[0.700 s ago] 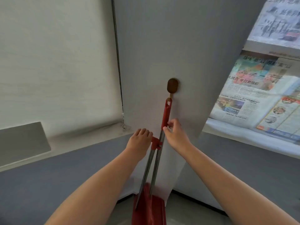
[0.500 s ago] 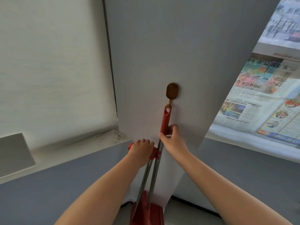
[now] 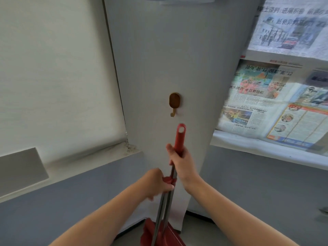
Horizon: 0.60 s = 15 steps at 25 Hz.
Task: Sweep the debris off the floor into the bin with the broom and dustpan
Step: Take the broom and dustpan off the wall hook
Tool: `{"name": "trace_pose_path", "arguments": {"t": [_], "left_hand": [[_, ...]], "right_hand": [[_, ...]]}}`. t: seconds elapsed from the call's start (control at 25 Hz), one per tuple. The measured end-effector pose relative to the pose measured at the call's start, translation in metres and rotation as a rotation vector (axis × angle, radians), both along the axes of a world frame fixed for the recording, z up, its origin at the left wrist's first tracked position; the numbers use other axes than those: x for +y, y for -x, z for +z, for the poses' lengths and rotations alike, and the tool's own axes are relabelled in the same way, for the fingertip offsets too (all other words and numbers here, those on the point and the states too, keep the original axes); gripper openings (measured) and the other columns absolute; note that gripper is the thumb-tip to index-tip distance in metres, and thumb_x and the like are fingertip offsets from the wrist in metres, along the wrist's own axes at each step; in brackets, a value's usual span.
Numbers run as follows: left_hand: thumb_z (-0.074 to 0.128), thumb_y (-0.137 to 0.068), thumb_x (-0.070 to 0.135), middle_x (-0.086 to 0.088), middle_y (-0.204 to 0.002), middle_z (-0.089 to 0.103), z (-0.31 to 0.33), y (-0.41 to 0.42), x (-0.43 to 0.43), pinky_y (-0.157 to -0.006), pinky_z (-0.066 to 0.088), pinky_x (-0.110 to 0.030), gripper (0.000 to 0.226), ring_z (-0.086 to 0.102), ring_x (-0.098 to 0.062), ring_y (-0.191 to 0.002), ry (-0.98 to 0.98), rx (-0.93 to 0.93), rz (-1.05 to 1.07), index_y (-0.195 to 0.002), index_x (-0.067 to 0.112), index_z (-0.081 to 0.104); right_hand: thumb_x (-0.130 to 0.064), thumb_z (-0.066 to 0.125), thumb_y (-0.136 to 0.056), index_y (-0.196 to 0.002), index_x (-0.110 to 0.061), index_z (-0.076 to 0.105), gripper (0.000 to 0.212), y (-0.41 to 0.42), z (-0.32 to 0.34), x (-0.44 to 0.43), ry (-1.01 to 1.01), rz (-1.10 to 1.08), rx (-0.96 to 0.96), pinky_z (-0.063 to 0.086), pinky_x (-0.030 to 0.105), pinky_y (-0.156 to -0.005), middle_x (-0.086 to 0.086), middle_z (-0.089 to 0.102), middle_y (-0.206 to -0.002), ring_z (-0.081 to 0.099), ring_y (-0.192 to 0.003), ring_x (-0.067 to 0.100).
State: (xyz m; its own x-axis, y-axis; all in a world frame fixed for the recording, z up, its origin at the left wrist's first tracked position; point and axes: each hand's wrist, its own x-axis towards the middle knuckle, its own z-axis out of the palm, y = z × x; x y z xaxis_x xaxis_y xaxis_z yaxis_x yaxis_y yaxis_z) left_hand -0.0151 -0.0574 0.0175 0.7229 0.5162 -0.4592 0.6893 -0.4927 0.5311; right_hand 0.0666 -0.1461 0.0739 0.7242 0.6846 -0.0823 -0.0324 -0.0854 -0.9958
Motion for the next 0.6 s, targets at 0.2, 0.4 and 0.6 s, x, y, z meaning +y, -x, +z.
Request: {"name": "trace_pose_path", "arguments": {"t": [0.2,0.4,0.6], "left_hand": [[0.061,-0.072,0.057,0.002,-0.065,0.058,0.001,0.055,-0.121,-0.057,0.043,-0.029,0.042,0.060,-0.021,-0.064,-0.206,-0.158,0.011,-0.064,0.016,0.054],[0.062,-0.076,0.059,0.000,-0.075,0.062,0.003,0.122,-0.259,-0.066,0.045,-0.029,0.047,0.065,-0.023,-0.083,-0.393,-0.245,-0.018,-0.070,0.014,0.055],[0.060,-0.068,0.068,0.002,-0.079,0.073,-0.022,0.197,-0.390,-0.071,0.055,-0.036,0.048,0.070,-0.017,-0.083,-0.329,-0.380,0.193,-0.061,0.021,0.057]], "right_hand": [[-0.007,0.070,-0.078,-0.045,-0.022,0.048,0.042,0.039,0.023,-0.109,-0.101,0.018,0.148,0.035,0.027,-0.050,-0.005,0.040,-0.040,0.035,-0.040,0.012],[-0.003,0.064,-0.078,-0.054,-0.019,0.045,0.035,0.034,0.048,-0.258,-0.314,-0.353,0.187,0.023,0.017,-0.035,-0.012,0.038,-0.035,0.030,-0.031,0.004],[-0.011,0.072,-0.076,-0.047,-0.023,0.050,0.038,0.106,0.039,-0.424,-0.348,-0.201,0.074,0.023,0.022,-0.045,-0.010,0.040,-0.040,0.032,-0.040,0.007]]}}
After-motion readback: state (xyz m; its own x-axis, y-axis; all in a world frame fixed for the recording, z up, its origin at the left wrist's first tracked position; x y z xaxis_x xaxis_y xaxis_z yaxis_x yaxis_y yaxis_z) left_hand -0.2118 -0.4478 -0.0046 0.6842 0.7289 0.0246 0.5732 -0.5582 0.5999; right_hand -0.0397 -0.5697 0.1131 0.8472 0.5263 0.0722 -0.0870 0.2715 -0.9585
